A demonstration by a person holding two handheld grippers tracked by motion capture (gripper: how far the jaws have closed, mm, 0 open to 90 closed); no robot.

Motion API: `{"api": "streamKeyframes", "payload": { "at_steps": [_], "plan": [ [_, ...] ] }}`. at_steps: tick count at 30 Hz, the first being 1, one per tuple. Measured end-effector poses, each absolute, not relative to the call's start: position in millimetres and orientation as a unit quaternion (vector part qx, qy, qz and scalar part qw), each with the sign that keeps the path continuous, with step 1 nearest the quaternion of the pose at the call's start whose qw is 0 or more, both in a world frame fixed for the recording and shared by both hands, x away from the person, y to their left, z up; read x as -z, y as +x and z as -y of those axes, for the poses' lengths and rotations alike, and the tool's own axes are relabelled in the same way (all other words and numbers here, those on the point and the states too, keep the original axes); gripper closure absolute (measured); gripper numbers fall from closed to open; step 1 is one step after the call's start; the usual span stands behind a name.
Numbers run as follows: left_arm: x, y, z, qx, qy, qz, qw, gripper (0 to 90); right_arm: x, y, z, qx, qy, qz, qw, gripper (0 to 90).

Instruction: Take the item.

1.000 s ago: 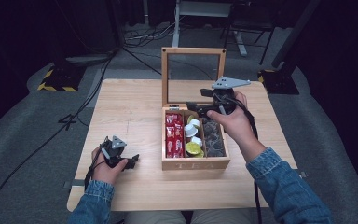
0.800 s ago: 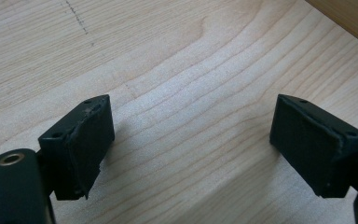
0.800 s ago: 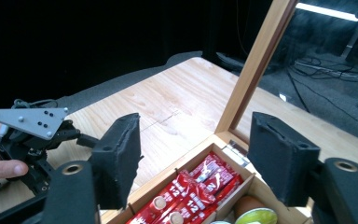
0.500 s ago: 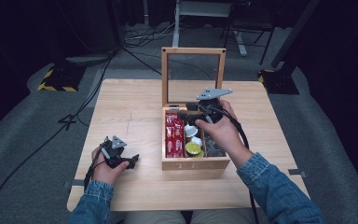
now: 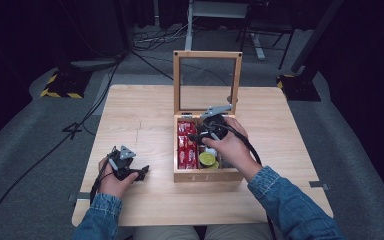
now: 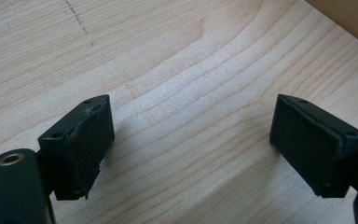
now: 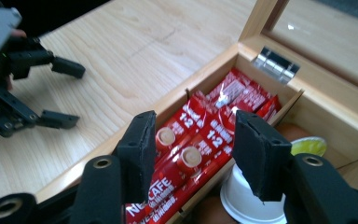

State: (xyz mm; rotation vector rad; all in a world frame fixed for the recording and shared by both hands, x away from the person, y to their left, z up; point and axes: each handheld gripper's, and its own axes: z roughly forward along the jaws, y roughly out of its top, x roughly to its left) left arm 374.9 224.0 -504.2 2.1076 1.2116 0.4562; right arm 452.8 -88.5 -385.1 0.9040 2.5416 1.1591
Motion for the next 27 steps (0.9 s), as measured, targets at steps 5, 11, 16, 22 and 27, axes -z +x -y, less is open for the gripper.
{"api": "streamKeyframes", "payload": {
  "at_steps": [5, 11, 16, 22, 27],
  "plan": [
    [504, 375, -224, -0.174, 0.805, -0.463, 0.328, 14.0, 395, 451, 83, -0.374, 0.310, -0.870, 0.087, 47.9],
    [504, 375, -224, -0.174, 0.805, -0.463, 0.328, 13.9, 407, 449, 74, -0.349, 0.314, -0.879, 0.082, 46.3],
    [504, 375, -224, -0.174, 0.805, -0.462, 0.328, 14.0, 412, 446, 68, -0.335, 0.324, -0.881, 0.079, 44.2],
    [504, 375, -224, -0.174, 0.805, -0.463, 0.328, 13.9, 418, 446, 62, -0.323, 0.331, -0.882, 0.087, 43.0],
    [504, 375, -224, -0.174, 0.805, -0.462, 0.328, 14.0, 422, 444, 56, -0.320, 0.339, -0.881, 0.087, 41.0]
  ]
}}
